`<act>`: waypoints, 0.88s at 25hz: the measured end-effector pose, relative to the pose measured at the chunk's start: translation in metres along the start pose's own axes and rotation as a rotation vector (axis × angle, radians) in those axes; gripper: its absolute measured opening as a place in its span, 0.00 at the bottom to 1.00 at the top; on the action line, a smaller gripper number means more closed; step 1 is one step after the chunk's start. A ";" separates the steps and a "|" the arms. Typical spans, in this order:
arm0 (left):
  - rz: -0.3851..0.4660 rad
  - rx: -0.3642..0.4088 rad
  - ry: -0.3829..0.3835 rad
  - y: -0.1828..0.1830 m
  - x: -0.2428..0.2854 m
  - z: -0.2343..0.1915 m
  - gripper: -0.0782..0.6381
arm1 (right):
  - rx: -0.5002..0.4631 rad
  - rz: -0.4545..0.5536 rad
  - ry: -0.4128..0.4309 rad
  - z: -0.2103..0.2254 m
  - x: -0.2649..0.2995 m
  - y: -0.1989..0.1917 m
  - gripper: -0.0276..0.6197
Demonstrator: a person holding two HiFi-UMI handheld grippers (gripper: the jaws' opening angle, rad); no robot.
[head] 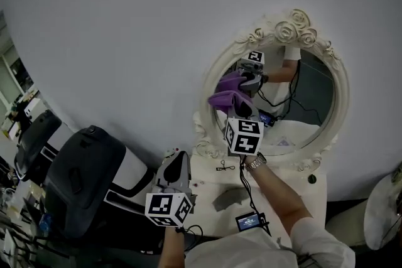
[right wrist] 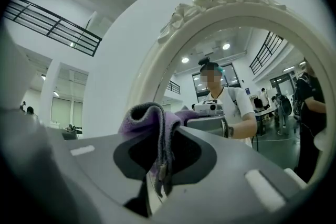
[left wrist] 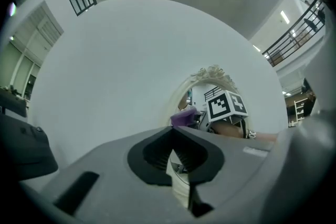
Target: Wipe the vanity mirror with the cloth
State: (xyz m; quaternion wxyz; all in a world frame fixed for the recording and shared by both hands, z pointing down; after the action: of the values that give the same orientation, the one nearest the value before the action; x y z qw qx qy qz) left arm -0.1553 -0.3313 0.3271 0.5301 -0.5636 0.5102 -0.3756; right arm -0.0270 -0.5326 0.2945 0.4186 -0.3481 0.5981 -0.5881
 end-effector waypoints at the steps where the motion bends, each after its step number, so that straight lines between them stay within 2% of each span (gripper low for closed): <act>1: 0.000 0.004 0.018 0.001 -0.003 -0.005 0.11 | 0.007 -0.003 0.008 -0.004 0.005 -0.001 0.13; 5: -0.002 0.007 0.050 0.002 -0.008 -0.014 0.11 | 0.026 -0.007 0.018 -0.006 0.014 -0.003 0.13; 9: -0.015 0.005 0.007 -0.002 0.004 -0.005 0.11 | 0.017 -0.008 -0.016 0.011 0.009 -0.003 0.13; 16: -0.047 -0.004 -0.169 -0.012 0.043 0.045 0.11 | 0.024 0.023 -0.164 0.091 -0.029 0.004 0.13; 22: -0.087 -0.019 -0.372 -0.030 0.077 0.114 0.11 | -0.003 0.031 -0.381 0.190 -0.088 0.011 0.13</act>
State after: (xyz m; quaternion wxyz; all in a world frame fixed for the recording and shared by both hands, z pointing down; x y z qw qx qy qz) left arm -0.0250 -0.3849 0.3301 0.5933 -0.6497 0.3822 -0.2825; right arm 0.1830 -0.5301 0.2995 0.5325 -0.4446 0.5143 -0.5043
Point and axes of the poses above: the fingertips, and each gripper's own axes: x forward along the fingers, z to its right, y out of its top, the point moved 1 cm from there along -x, backward along the fingers, and after that the axes turned 4 degrees about -x, right-handed, at the moved point
